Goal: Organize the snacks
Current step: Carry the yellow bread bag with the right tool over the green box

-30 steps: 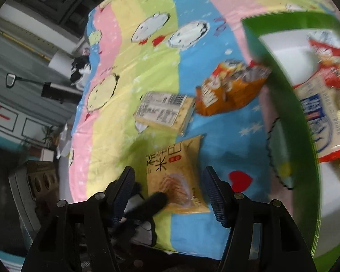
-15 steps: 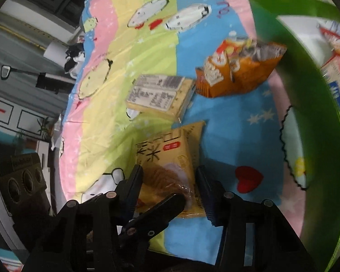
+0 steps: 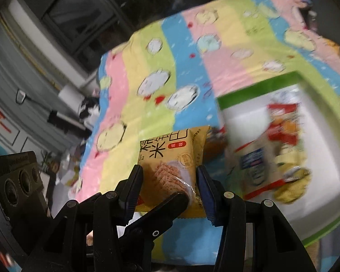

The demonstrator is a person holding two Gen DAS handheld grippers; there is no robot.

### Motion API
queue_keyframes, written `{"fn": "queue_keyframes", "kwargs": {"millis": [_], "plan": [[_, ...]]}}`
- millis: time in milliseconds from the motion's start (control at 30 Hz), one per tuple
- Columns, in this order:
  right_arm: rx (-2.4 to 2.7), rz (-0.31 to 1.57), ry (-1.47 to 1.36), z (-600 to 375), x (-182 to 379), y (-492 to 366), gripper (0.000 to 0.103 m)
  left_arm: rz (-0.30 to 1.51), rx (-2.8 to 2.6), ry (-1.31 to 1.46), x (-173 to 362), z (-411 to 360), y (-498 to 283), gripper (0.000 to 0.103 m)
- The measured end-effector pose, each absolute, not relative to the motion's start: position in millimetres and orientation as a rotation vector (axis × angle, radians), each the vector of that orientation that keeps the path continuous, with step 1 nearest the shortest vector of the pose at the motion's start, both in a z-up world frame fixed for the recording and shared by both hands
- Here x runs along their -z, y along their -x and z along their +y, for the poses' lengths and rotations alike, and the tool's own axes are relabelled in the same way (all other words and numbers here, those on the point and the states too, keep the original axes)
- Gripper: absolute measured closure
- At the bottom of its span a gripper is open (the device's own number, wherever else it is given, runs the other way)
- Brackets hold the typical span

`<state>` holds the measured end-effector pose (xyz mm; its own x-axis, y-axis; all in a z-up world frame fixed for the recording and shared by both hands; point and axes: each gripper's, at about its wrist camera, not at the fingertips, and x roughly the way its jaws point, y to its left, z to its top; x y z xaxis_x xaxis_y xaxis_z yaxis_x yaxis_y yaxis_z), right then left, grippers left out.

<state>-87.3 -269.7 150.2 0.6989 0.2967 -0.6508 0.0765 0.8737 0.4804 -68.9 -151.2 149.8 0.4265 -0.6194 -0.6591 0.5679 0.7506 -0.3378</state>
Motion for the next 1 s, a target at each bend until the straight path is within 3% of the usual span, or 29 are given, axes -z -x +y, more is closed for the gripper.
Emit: {"fn": "queue_keyframes", "kwargs": {"millis": [433, 1000], "plan": [[0.079, 0.706, -0.622, -358.7, -145.9, 120.0, 0.051, 0.858, 0.951, -0.06, -146.1, -247.1, 67.7, 0.054], [0.245, 0.789, -0.748, -419.5, -100.9, 122.3, 0.051, 1.014, 1.028, -0.122, -103.7, -314.5, 60.1, 0.058]]}}
